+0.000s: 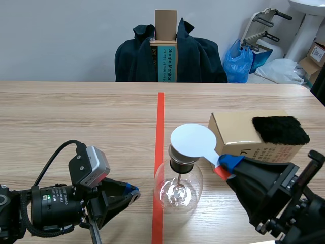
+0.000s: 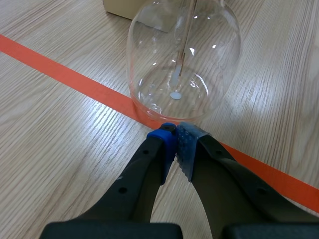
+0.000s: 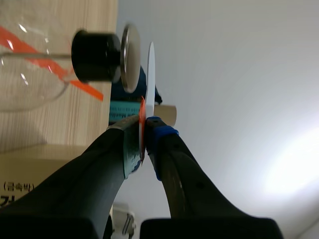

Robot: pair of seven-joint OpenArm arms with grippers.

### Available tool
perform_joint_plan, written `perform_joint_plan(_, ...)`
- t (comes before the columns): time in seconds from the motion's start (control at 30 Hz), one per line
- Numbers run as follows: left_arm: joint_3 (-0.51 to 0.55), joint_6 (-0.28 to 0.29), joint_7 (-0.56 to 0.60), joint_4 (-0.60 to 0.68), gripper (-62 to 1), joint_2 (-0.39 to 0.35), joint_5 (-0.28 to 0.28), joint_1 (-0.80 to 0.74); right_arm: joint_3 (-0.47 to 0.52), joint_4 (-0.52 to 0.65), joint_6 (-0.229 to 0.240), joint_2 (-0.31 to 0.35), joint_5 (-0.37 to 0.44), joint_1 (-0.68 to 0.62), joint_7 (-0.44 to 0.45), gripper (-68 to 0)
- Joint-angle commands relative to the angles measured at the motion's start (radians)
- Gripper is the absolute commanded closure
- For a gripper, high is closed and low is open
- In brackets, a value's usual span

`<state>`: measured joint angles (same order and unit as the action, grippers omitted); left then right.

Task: Do the electroscope experiment.
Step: 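Move the plate toward and away from the electroscope, then put the plate down on the right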

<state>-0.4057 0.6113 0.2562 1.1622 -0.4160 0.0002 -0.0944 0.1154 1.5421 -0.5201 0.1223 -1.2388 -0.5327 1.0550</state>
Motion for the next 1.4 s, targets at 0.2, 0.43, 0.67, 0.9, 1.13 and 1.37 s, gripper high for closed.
perform_joint_plan(0.2, 0.000, 0.004, 0.013, 0.021, -1.7, 0.005, -0.010, -0.003, 0.002, 0.018, -0.011, 0.002, 0.032, 0.001, -0.214, -0.8)
perform_joint_plan(0.43, 0.000, 0.004, 0.013, 0.021, -1.7, 0.005, -0.010, -0.003, 0.021, 0.023, -0.042, 0.002, 0.130, 0.001, -0.393, -0.9)
perform_joint_plan(0.67, 0.001, 0.004, 0.013, 0.021, -1.7, 0.005, -0.010, -0.003, 0.110, 0.126, -0.041, 0.002, 0.283, -0.005, -0.470, -0.9)
perform_joint_plan(0.9, 0.012, 0.004, 0.013, 0.044, -1.7, -0.007, -0.011, -0.023, 0.192, 0.180, -0.036, 0.003, 0.420, -0.003, -0.481, -0.8)
perform_joint_plan(1.13, 0.116, 0.005, 0.008, 0.216, -1.7, -0.055, -0.018, -0.166, 0.190, 0.151, 0.125, 0.010, 0.365, 0.019, -0.499, -0.8)
perform_joint_plan(1.37, 0.273, 0.005, 0.007, 0.478, -1.7, -0.120, -0.019, -0.408, 0.077, 0.051, 0.155, 0.010, 0.257, 0.105, -0.488, -0.8)
